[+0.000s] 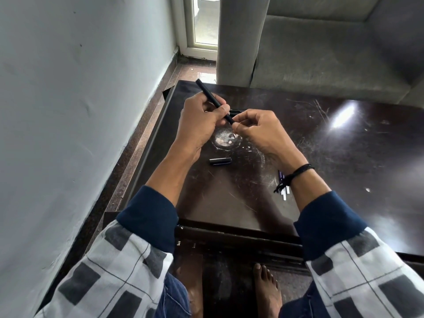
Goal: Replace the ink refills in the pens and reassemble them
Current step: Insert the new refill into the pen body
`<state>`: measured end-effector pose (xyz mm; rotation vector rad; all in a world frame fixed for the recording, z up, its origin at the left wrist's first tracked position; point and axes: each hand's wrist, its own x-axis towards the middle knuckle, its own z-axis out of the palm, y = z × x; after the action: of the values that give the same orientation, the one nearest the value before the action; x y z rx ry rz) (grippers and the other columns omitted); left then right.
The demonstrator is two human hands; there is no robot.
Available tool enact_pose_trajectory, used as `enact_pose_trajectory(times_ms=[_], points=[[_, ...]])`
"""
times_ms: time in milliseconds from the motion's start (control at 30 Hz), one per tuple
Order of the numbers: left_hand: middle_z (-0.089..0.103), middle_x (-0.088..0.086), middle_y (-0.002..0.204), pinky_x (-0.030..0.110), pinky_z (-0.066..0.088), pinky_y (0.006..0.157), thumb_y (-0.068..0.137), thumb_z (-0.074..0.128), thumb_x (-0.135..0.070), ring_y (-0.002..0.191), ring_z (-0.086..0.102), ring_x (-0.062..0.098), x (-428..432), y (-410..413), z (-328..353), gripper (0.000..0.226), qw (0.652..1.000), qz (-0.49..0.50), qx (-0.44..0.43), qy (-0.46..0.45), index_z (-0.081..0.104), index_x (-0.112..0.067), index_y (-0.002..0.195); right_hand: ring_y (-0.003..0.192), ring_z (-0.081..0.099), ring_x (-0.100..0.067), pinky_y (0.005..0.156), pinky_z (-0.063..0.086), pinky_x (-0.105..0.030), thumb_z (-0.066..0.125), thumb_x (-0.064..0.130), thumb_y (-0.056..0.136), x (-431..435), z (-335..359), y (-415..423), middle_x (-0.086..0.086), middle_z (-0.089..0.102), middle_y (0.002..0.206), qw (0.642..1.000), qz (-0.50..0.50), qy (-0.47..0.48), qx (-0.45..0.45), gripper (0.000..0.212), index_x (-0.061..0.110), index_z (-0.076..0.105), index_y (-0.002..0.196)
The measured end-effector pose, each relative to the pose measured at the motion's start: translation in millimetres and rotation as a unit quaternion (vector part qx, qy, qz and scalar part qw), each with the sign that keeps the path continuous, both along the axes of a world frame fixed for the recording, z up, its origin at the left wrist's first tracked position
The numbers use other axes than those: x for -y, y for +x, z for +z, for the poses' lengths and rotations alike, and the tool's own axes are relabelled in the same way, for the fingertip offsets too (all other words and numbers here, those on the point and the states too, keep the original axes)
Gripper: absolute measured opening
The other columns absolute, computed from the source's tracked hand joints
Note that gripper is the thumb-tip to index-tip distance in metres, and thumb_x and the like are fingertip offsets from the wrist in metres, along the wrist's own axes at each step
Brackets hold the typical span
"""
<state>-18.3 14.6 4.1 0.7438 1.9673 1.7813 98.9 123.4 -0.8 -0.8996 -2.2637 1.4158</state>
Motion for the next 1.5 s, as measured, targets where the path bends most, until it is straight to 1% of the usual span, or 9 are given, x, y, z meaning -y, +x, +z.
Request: enact_pose_trajectory(times_ms=[200, 367, 467, 667, 833, 967, 1167, 1400, 1500], points=[[0.074, 0.009, 0.090, 0.031, 0.062, 0.078, 0.088, 0.073, -0.006, 0.085, 0.075, 0.017, -0.9, 1.8, 0.5, 0.006, 1.000, -0.005, 0.011, 0.008, 0.071, -0.008, 0.094, 0.071, 0.059, -0.007, 0.074, 0.051, -0.029, 0.081, 0.013, 0.086, -2.0, 0.4, 0.3, 0.002, 0.067, 0.081, 1.000, -0.016, 0.000, -0.008, 0.015, 0.012, 0.072, 0.098], [0.074, 0.011, 0.091, 0.029, 0.062, 0.076, 0.089, 0.072, -0.004, 0.086, 0.075, 0.019, -0.8, 0.1, 0.7, 0.008, 1.000, -0.001, 0.021, 0.011, 0.070, -0.005, 0.097, 0.078, 0.061, -0.012, 0.077, 0.050, -0.032, 0.071, 0.017, 0.095, 1.3, 0.4, -1.1, -0.012, 0.076, 0.094, 1.000, -0.001, -0.006, -0.001, 0.006, 0.014, 0.074, 0.100], [0.074, 0.013, 0.092, 0.029, 0.062, 0.076, 0.090, 0.071, -0.003, 0.087, 0.075, 0.021, -0.1, 0.1, 1.8, 0.010, 1.000, 0.001, 0.027, 0.014, 0.070, -0.001, 0.100, 0.076, 0.065, -0.014, 0.077, 0.053, -0.034, 0.079, 0.022, 0.089, 0.7, 0.1, -1.2, -0.014, 0.075, 0.093, 1.000, 0.000, -0.014, -0.012, 0.012, 0.018, 0.072, 0.098], [0.074, 0.008, 0.090, 0.027, 0.061, 0.076, 0.089, 0.071, -0.004, 0.088, 0.075, 0.018, -1.1, 1.0, 0.6, 0.007, 0.999, -0.002, 0.035, 0.016, 0.070, -0.006, 0.096, 0.069, 0.060, -0.008, 0.070, 0.049, -0.030, 0.078, 0.014, 0.089, -1.1, -0.8, -0.4, 0.001, 0.068, 0.079, 1.000, -0.017, -0.017, -0.012, 0.008, 0.016, 0.072, 0.093], [0.074, 0.007, 0.089, 0.025, 0.061, 0.075, 0.090, 0.070, -0.003, 0.085, 0.075, 0.017, -0.2, 0.0, 1.3, 0.011, 0.999, 0.003, 0.042, 0.020, 0.069, -0.002, 0.101, 0.074, 0.060, -0.014, 0.072, 0.048, -0.034, 0.075, 0.019, 0.092, 0.9, -0.4, -0.6, -0.014, 0.071, 0.088, 1.000, 0.003, -0.020, -0.013, 0.009, 0.016, 0.073, 0.101], [0.074, 0.006, 0.089, 0.025, 0.061, 0.075, 0.090, 0.070, -0.003, 0.086, 0.075, 0.016, 0.0, 0.9, 1.8, 0.011, 0.999, -0.003, 0.044, 0.021, 0.069, -0.002, 0.101, 0.071, 0.061, -0.011, 0.074, 0.053, -0.034, 0.081, 0.014, 0.086, -0.5, -0.8, -0.2, 0.001, 0.066, 0.078, 1.000, 0.001, -0.013, -0.010, 0.013, 0.016, 0.071, 0.095], [0.074, 0.008, 0.089, 0.026, 0.061, 0.076, 0.091, 0.068, -0.001, 0.086, 0.075, 0.017, -0.7, -0.1, 1.9, 0.008, 0.998, -0.011, 0.059, 0.033, 0.068, -0.008, 0.095, 0.074, 0.061, -0.013, 0.075, 0.051, -0.034, 0.073, 0.016, 0.094, -0.8, 0.2, 0.0, -0.003, 0.070, 0.082, 0.999, 0.002, -0.029, -0.023, 0.002, 0.015, 0.074, 0.093], [0.074, 0.009, 0.088, 0.027, 0.061, 0.076, 0.092, 0.066, 0.001, 0.091, 0.075, 0.020, 1.0, 1.7, 4.4, 0.008, 0.989, -0.031, 0.128, 0.071, 0.067, -0.007, 0.093, 0.060, 0.057, -0.002, 0.059, 0.046, -0.018, 0.081, 0.012, 0.087, -0.6, 0.5, 0.2, 0.002, 0.065, 0.075, 0.998, -0.016, -0.021, -0.049, 0.009, 0.011, 0.072, 0.089], [0.074, 0.006, 0.085, 0.028, 0.061, 0.078, 0.093, 0.066, 0.000, 0.092, 0.075, 0.020, 1.5, -0.4, 5.4, 0.009, 0.988, -0.029, 0.131, 0.074, 0.067, -0.008, 0.092, 0.063, 0.055, -0.007, 0.064, 0.046, -0.026, 0.078, 0.015, 0.090, -1.6, 0.5, 0.5, 0.002, 0.065, 0.072, 0.998, -0.002, -0.031, -0.049, 0.010, 0.014, 0.072, 0.082]])
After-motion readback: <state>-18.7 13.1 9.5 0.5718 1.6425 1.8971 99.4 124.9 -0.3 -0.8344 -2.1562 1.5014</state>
